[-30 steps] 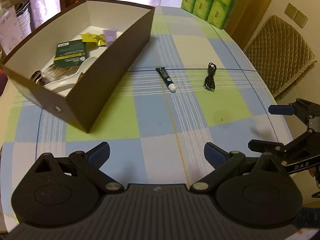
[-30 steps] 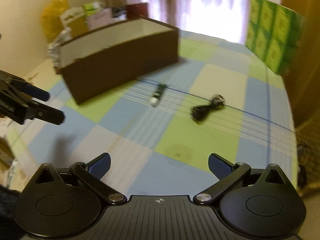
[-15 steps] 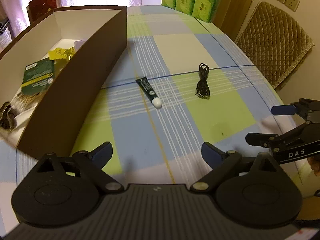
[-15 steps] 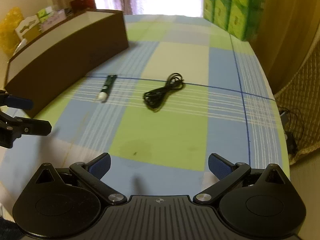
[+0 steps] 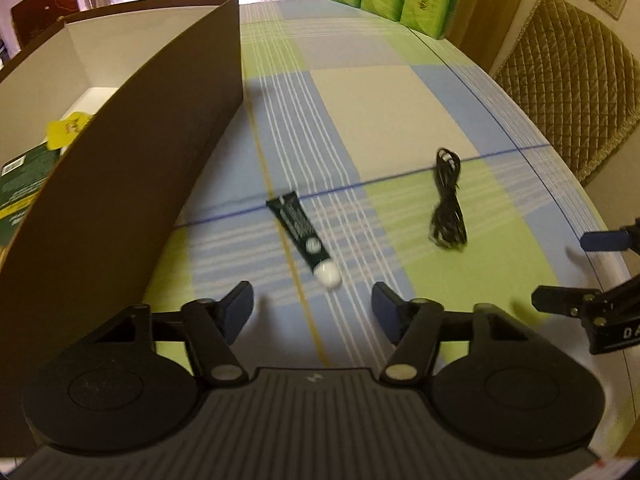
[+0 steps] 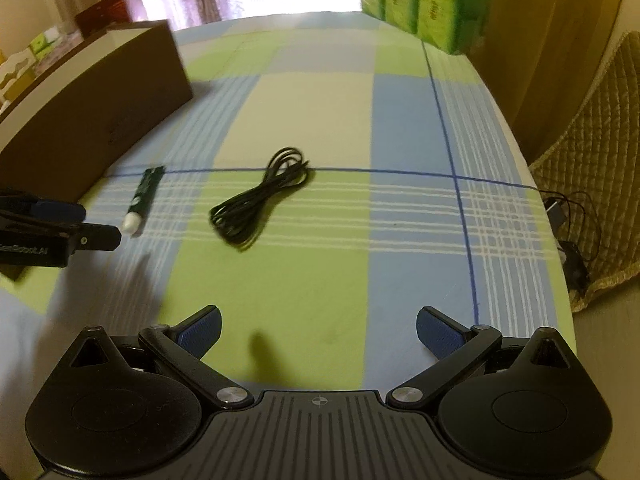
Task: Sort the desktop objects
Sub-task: 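Grasp the dark green tube with the left tool while the right tool grasps the black cable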
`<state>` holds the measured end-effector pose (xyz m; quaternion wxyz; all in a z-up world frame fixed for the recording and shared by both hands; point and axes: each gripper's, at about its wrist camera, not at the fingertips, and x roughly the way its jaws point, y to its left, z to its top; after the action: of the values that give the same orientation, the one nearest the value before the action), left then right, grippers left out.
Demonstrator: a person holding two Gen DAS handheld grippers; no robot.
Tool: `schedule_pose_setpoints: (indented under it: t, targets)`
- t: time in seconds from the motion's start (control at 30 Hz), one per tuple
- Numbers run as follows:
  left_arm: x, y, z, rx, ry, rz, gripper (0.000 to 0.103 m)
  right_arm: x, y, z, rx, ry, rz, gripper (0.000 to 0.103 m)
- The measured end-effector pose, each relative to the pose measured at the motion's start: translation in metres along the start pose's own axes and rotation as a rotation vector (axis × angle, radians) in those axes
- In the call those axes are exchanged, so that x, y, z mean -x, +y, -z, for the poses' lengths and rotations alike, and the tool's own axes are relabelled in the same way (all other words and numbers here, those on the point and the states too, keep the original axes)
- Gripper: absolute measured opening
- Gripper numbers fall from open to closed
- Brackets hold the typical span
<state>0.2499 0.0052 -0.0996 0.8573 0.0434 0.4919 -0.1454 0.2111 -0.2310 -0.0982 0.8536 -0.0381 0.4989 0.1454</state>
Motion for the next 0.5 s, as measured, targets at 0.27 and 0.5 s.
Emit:
schedule_pose_setpoints:
  t: [0.27, 0.5]
  targets:
    - [-0.032, 0.000, -0.020, -0.013, 0.014, 0.009, 0.025, -0.011, -0.013, -0.020, -0.044, -0.003, 0.014, 0.101]
    - [-0.030, 0.006, -0.016, -0.032, -0.004, -0.022, 0.014, -0.021, -0.008, -0.039, -0.092, -0.042, -0.045, 0.101]
